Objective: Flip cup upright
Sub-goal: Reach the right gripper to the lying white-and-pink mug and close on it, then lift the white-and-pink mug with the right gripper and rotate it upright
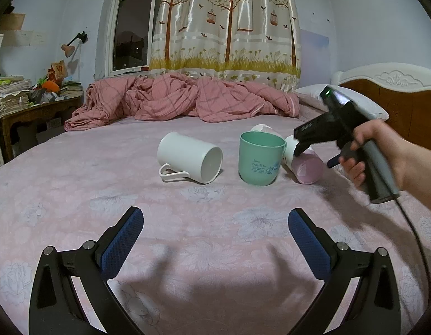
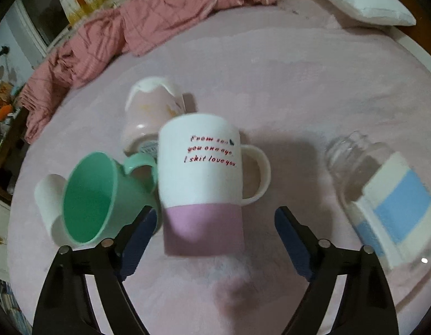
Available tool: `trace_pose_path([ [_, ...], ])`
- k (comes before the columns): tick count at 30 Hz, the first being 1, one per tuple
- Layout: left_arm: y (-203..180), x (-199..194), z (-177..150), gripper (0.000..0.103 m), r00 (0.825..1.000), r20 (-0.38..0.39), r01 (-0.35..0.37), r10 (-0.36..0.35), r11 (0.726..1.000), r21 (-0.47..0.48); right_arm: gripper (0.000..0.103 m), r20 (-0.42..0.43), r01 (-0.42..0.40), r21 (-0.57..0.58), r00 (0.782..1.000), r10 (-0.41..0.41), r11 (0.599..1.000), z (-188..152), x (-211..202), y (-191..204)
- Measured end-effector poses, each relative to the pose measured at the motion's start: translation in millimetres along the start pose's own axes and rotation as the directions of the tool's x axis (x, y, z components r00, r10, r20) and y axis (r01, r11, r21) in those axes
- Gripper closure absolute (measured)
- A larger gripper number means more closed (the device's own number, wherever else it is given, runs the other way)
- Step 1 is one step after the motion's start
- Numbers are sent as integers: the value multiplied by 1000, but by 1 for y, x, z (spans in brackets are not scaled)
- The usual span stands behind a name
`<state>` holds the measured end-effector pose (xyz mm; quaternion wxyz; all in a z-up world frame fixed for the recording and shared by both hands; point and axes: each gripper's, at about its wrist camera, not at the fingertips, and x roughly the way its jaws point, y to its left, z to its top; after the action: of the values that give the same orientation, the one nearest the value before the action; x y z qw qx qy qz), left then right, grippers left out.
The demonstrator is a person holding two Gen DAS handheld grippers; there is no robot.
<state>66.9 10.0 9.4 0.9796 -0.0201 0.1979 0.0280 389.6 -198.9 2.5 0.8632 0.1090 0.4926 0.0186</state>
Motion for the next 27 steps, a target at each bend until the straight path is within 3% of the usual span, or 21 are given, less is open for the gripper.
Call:
trace_pose_path([
  [7, 0, 0, 0, 0, 1000, 0, 0, 0, 1000, 0, 17, -22, 10, 11, 1000, -10, 1000, 3, 29, 7],
  [9, 0, 0, 0, 0, 1000, 0, 0, 0, 1000, 0, 34, -31, -9, 8, 999, 9, 1000, 1, 31, 7],
  [13, 0, 0, 0, 0, 1000, 0, 0, 0, 1000, 1, 35, -4, 44, -8, 999, -44, 999, -7, 21, 8],
  [18, 0, 0, 0, 0, 1000, 0, 0, 0, 1000, 0, 35, 46, 31, 8, 998, -32, 999, -16, -11, -3],
  [23, 0, 0, 0, 0, 1000, 1, 0, 0, 1000, 0, 35, 114, -18, -54, 993, 24, 998, -36, -68, -10],
  [27, 0, 0, 0, 0, 1000, 1, 0, 0, 1000, 0, 35, 134, -111, -96, 983, 123, 989, -65, -112, -9],
])
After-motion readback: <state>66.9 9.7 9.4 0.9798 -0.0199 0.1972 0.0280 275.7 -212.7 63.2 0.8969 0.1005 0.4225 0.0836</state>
